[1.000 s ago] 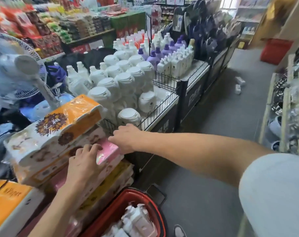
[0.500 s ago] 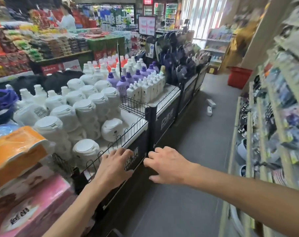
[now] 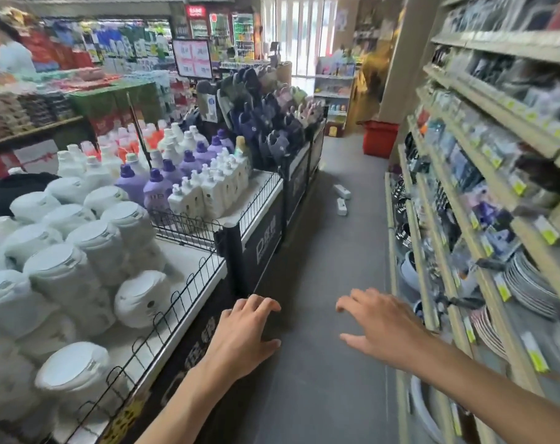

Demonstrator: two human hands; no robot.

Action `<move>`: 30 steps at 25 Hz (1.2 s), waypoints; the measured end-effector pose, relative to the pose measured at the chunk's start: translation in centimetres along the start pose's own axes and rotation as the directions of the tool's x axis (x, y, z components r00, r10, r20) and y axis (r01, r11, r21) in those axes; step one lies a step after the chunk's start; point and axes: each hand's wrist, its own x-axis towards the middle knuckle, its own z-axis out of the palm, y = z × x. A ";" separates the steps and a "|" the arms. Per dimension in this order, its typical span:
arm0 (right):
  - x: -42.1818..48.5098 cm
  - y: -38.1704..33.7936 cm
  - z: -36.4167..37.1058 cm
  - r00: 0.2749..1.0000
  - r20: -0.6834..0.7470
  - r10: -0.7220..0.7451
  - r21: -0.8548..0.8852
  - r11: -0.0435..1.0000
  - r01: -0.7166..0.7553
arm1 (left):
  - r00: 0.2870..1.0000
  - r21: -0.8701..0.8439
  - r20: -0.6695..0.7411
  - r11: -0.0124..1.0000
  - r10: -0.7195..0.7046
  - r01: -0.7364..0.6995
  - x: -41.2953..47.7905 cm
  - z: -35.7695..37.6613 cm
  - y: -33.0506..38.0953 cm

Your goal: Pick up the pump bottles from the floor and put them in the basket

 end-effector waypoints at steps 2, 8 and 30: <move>1.0 2.0 0.6 0.992 0.007 0.124 0.051 0.991 -0.125 | 0.999 -0.031 0.021 0.999 0.028 -0.028 3.1 1.0 -0.9; 7.0 5.6 1.5 0.909 0.025 0.416 0.190 0.891 -0.413 | 0.997 -0.150 0.054 0.988 0.053 -0.044 12.6 2.9 -3.9; 28.6 27.9 9.8 0.751 0.085 0.654 0.474 0.637 -0.608 | 0.993 -0.089 0.112 0.995 0.044 -0.034 49.0 8.0 -2.3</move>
